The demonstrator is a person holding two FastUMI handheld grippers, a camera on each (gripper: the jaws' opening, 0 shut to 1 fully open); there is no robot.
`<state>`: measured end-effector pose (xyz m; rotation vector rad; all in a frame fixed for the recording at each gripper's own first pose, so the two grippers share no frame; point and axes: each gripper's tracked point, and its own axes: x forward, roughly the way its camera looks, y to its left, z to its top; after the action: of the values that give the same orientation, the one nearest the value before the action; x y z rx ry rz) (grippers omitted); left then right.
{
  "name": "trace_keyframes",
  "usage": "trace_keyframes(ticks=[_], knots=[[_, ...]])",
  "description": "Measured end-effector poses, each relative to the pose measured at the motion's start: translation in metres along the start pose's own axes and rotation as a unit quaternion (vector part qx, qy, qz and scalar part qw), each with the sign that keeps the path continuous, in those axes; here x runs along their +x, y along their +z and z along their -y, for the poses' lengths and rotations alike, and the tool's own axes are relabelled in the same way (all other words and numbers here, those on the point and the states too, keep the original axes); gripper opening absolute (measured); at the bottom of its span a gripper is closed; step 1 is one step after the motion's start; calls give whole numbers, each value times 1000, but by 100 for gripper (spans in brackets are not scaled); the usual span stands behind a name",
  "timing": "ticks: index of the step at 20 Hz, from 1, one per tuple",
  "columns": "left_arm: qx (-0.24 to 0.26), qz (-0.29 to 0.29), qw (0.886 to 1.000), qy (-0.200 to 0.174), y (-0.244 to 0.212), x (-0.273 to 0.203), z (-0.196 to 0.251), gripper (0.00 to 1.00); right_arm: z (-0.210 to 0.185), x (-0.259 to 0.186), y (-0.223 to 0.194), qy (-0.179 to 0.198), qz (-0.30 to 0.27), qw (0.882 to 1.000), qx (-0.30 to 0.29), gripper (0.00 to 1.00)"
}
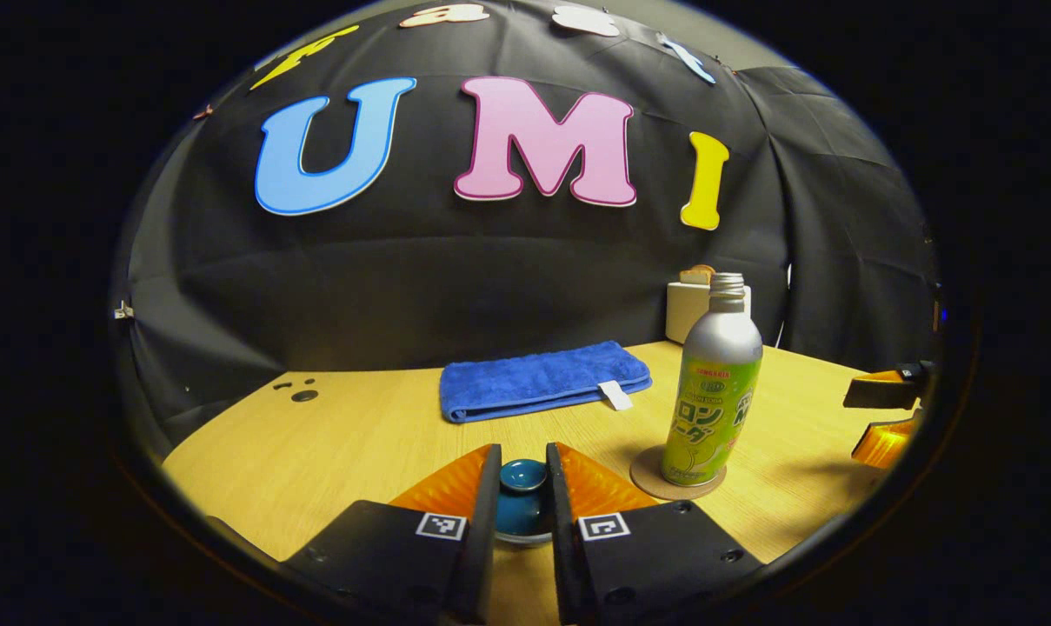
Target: Open the teacup lid with one hand, grasp the water bottle and pour water into the teacup with the other hand; after pouring, place the water bottle on the coaster and then close the teacup lid.
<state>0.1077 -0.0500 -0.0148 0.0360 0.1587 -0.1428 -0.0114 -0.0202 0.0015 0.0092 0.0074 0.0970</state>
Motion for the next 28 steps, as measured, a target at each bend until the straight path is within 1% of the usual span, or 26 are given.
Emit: trace_keyframes(ticks=[12, 15, 16, 17, 18, 19, 20, 21, 22, 25, 26, 28], knots=[[14, -11, 1000, 10, -13, 9, 3, 33, 0, -1, 0, 0, 0, 1000, 0, 96], [20, -7, 1000, 12, -12, 7, 4, 36, 0, 0, 0, 0, 0, 1000, 0, 96], [21, -5, 1000, 12, -12, 7, 6, 39, 0, 0, 0, 0, 0, 1000, 0, 96], [19, -6, 1000, 10, -12, 4, 7, 48, 0, 0, 0, 0, 0, 1000, 0, 96], [14, -3, 1000, 6, -12, 1, 10, 59, 1, 0, 0, 0, 0, 1000, 0, 96], [9, 2, 1000, 2, -10, -4, 13, 64, 0, 0, 0, 0, 0, 1000, 0, 96], [6, 10, 1000, 3, -7, -11, 14, 72, 0, 0, 0, 0, 0, 1000, 0, 96], [6, 20, 1000, 5, -2, -19, 15, 76, 0, -1, 0, 0, 0, 1000, 0, 96], [6, 34, 999, 8, 4, -28, 15, 82, 0, -1, 1, 0, 0, 1000, 0, 96], [12, 77, 997, 9, 17, -58, 22, 86, 0, 0, 0, 0, 0, 1000, 0, 96], [16, 88, 996, 10, 19, -67, 23, 89, 0, -1, 0, 0, 0, 1000, 0, 96], [24, 99, 995, 11, 19, -83, 25, 91, 1, 0, 0, 0, 0, 1000, 0, 96]])
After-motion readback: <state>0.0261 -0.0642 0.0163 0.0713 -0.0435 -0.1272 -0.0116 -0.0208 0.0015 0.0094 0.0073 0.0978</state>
